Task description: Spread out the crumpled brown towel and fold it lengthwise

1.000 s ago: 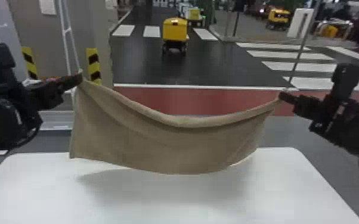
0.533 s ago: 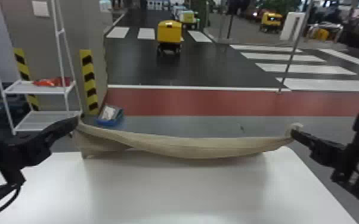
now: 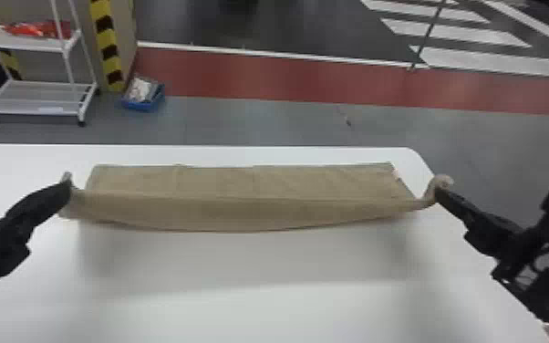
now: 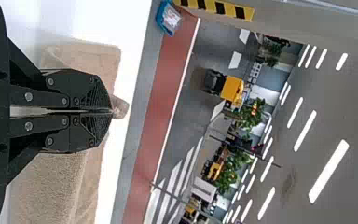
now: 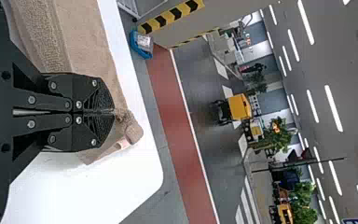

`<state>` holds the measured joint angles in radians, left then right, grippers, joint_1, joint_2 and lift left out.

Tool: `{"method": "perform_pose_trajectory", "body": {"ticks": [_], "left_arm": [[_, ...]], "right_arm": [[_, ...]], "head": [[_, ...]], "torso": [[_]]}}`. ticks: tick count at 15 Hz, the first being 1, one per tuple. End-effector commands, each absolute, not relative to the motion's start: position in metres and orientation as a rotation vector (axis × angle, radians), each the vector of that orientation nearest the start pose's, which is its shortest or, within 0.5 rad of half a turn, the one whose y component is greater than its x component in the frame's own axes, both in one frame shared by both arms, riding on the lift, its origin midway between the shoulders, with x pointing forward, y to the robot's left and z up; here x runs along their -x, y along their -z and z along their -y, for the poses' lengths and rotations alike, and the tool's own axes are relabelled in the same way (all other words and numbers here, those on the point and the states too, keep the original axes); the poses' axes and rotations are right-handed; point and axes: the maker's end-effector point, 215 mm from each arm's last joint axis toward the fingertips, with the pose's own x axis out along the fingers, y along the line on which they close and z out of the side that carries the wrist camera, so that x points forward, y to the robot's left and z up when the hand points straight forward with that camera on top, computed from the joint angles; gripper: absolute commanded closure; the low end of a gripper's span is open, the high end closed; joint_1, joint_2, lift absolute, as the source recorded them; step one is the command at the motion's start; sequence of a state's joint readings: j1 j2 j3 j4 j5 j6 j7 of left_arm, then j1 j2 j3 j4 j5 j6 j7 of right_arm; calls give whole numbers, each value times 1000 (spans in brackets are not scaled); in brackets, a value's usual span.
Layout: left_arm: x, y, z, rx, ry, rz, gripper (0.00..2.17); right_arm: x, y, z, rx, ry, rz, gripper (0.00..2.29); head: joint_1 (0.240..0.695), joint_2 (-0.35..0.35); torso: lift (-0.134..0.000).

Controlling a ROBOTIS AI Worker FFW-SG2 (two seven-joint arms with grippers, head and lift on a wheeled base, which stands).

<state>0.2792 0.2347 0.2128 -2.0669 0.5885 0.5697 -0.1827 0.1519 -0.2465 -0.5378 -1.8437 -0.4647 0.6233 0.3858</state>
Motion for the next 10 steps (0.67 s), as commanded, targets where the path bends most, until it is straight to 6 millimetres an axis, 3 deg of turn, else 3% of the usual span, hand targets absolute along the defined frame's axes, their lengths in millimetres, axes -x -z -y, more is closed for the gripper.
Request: {"method": "perform_pose_trajectory", "body": {"ticks": [1,6,10], "left_arm": [[-472,349,-281,311,195,-296,1092],[-438,360,-293,334,169,-332,1092],[-411,362,-277,354,192,-399,1092]], "right_arm": [[-482,359,459,-291,-2,-293,1332],[-431,347,448,-314,-8,-274,1332],[-409,340,447,-350,-9,-281,1332]], "head": [[695,-202],[695,-201],[695,-205]], "torso": [[-124],[-124],[-124]]}}
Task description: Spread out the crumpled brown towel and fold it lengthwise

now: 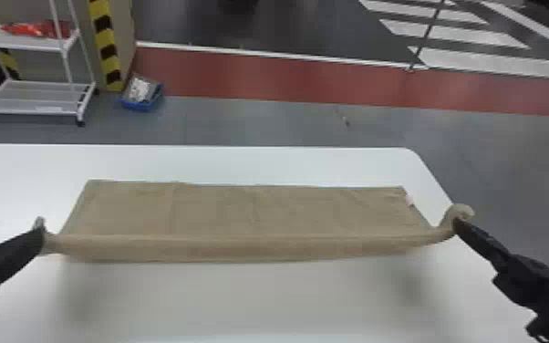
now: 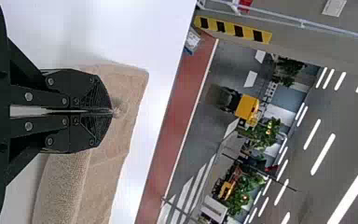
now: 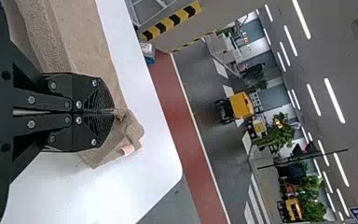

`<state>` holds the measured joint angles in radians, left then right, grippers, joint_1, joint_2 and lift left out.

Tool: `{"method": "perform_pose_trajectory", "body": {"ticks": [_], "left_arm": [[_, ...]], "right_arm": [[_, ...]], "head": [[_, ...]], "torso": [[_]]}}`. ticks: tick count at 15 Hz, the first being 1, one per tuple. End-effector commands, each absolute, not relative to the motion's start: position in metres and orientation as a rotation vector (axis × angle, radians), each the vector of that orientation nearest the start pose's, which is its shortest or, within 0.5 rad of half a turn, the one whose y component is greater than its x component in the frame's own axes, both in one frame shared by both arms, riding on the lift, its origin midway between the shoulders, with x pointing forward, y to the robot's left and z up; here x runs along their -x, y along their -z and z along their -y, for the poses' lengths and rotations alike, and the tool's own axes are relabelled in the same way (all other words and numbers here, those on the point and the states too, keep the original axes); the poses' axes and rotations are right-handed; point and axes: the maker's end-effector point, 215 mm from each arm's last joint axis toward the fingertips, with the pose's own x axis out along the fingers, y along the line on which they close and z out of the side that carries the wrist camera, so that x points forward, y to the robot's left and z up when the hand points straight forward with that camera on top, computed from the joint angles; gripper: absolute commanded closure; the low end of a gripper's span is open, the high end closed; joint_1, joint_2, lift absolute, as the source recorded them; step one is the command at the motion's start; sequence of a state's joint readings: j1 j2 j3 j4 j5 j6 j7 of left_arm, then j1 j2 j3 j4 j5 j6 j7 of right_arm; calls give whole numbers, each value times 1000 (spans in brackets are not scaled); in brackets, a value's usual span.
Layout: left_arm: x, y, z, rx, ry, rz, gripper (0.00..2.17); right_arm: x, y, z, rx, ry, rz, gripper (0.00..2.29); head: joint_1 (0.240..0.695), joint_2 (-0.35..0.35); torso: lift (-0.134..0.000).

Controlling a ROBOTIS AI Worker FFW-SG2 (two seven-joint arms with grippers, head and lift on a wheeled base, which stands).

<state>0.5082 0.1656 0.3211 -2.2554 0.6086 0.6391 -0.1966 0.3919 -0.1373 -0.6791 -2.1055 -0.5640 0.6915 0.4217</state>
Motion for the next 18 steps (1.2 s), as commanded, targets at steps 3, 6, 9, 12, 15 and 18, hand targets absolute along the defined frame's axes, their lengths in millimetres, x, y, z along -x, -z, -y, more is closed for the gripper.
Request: {"method": "perform_pose_trajectory", "body": {"ticks": [3,6,9,12,15,18], "left_arm": [[-392,374,-266,394,222,-495,1092],[-388,369,-259,385,236,-507,1092],[-406,361,-263,367,212,-481,1092],[-441,359,-263,352,201,-461,1092],[-472,369,-257,342,202,-468,1092],[-499,371,-255,359,205,-450,1092]], "right_arm": [[-402,346,462,-350,28,-290,1332],[-395,356,479,-354,65,-303,1332],[-418,372,480,-352,77,-340,1332],[-452,386,480,-365,73,-375,1332],[-485,386,474,-372,58,-384,1332],[-515,374,468,-363,41,-369,1332]], "head": [[695,-238],[695,-275],[695,-306],[695,-284],[695,-266],[695,-249]], "torso": [[-124],[-124],[-124],[-124],[-124],[-124]]}}
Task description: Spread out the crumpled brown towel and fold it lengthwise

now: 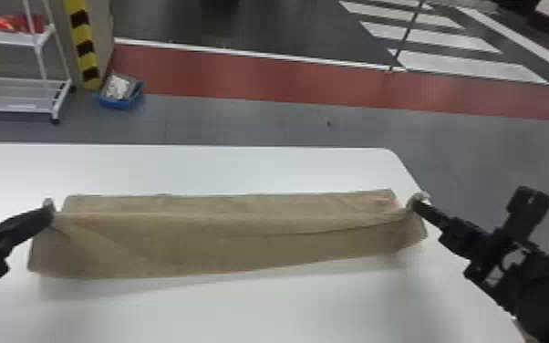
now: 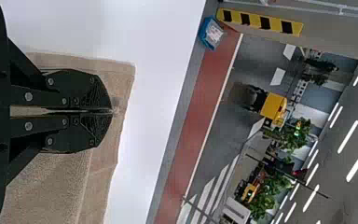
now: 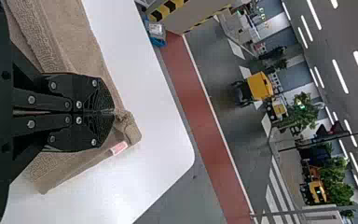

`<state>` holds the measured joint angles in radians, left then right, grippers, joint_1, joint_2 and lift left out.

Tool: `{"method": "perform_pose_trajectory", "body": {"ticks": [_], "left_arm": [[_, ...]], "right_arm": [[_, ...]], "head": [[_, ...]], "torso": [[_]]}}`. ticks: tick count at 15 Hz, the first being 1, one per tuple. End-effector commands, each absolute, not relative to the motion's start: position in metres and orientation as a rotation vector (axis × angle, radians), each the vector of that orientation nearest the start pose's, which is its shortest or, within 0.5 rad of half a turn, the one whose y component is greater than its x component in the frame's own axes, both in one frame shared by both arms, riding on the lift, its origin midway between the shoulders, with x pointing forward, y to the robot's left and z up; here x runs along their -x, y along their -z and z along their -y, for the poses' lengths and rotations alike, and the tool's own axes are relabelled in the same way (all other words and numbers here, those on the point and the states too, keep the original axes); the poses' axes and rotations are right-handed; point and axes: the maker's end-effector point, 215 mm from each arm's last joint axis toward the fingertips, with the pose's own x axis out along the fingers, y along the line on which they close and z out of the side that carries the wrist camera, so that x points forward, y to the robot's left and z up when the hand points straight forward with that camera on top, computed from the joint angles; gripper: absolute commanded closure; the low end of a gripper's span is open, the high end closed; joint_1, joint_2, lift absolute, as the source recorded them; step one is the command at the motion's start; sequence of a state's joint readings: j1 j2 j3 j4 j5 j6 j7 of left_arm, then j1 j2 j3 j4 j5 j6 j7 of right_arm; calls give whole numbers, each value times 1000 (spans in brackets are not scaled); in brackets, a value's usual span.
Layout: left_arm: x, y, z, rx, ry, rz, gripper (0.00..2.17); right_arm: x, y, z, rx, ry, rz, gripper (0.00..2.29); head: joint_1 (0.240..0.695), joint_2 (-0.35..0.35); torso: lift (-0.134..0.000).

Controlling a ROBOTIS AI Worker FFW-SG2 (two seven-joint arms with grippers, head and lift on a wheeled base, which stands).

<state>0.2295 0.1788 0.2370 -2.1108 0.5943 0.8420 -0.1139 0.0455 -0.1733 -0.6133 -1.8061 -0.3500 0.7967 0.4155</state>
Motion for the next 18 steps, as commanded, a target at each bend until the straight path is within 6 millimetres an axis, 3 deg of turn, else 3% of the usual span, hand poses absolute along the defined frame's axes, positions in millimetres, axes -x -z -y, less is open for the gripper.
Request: {"method": "perform_pose_trajectory", "body": {"ticks": [1,7,12,18], "left_arm": [[-510,370,-257,361,200,-424,1092],[-546,371,-262,359,178,-360,1092],[-548,381,-265,364,164,-360,1092],[-557,393,-260,347,157,-362,1092]], "right_arm": [[-525,374,466,-357,40,-373,1328],[-557,401,458,-406,49,-420,1328],[-560,419,470,-427,85,-430,1328],[-571,414,487,-409,115,-391,1328]], "head": [[695,-238],[695,-202],[695,-199],[695,-210]], "torso": [[-124],[-124],[-124],[-124]]}}
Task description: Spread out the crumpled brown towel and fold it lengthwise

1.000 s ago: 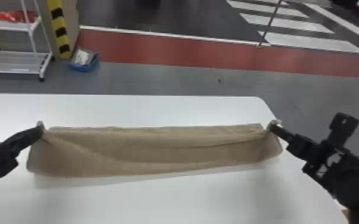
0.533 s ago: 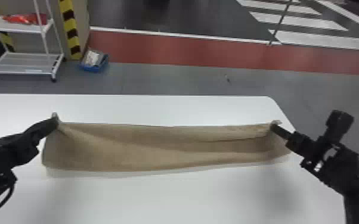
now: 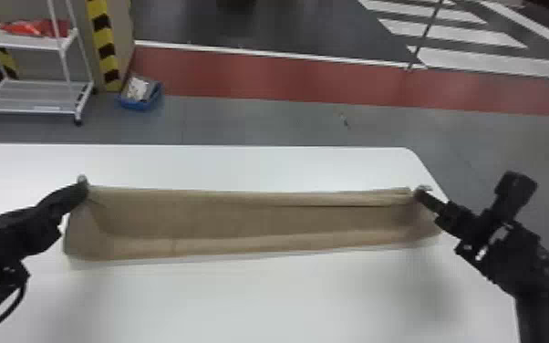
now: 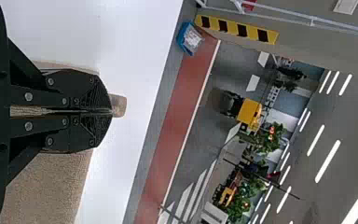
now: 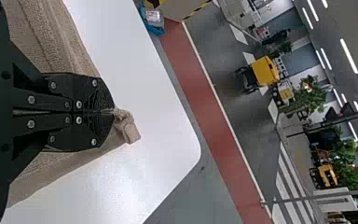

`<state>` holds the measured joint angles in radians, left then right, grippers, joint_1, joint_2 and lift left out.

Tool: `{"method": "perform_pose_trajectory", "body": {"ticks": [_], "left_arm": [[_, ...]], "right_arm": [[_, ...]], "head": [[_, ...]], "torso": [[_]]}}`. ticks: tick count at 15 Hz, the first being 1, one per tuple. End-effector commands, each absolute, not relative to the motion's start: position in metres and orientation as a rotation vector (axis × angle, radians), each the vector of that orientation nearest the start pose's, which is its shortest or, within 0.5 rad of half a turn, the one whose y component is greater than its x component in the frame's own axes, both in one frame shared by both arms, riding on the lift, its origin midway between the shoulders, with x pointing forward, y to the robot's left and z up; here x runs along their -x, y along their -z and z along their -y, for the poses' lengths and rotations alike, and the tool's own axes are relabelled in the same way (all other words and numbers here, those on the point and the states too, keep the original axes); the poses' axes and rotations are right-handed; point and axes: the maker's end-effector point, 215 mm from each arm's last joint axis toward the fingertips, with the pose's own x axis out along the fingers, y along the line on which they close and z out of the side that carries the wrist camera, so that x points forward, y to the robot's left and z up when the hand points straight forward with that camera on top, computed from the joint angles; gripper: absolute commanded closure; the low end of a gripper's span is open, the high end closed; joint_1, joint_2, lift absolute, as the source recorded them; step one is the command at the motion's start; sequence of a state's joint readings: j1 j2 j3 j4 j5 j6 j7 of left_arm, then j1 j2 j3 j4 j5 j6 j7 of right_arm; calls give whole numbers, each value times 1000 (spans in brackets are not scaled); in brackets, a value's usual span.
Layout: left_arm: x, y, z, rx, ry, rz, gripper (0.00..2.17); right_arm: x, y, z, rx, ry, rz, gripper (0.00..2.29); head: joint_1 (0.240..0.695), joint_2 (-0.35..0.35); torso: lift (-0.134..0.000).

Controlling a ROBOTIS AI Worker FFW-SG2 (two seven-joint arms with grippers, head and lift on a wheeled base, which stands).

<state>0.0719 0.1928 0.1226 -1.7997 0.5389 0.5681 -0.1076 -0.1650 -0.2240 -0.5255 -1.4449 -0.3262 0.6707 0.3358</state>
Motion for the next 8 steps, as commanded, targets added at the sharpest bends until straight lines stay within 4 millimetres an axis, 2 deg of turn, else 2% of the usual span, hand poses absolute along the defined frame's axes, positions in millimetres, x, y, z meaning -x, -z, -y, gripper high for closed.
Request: {"method": "perform_pose_trajectory", "body": {"ticks": [1,8], "left_arm": [[-558,397,-261,340,152,-368,1092],[-572,401,-263,314,132,-345,1092]], "right_arm": [[-573,414,488,-408,117,-387,1332],[-585,417,479,-396,102,-364,1315]], "head": [[695,-213],[695,-210]], "torso": [[-124],[-124]]}}
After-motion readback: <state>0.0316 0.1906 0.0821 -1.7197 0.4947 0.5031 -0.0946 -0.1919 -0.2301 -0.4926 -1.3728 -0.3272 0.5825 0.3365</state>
